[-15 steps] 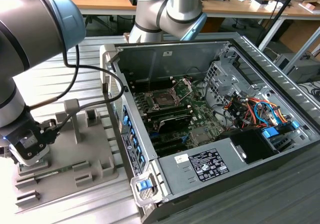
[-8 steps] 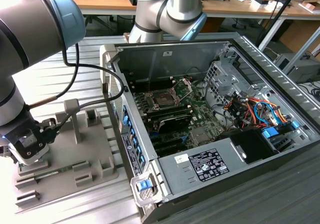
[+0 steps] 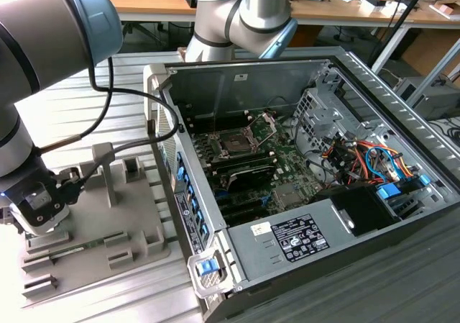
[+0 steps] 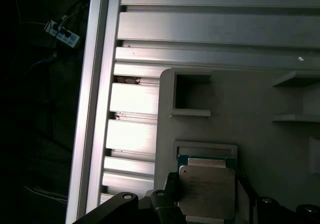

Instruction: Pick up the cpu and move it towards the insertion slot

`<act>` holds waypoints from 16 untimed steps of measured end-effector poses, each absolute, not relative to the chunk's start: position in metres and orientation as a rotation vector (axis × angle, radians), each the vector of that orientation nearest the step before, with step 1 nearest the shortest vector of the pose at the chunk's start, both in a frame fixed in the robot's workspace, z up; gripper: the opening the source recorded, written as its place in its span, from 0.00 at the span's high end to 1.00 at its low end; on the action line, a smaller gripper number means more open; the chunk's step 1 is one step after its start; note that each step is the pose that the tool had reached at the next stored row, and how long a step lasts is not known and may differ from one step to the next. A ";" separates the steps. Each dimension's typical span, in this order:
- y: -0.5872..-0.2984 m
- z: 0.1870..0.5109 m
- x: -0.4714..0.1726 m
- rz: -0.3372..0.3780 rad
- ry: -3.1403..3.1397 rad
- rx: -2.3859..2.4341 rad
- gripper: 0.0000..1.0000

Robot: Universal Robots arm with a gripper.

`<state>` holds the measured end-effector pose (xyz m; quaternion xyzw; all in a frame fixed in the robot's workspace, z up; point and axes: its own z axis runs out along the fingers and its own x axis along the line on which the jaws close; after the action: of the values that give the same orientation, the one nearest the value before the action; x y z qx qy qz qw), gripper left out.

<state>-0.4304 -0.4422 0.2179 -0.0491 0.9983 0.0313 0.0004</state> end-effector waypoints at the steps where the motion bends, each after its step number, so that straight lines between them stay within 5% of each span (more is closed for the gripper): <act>1: -0.442 0.218 -0.430 0.098 3.136 -0.154 0.45; 16: -0.442 0.231 -0.430 0.098 3.136 -0.154 0.45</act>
<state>-0.4304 -0.4422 0.2311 -0.0491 0.9983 0.0313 0.0004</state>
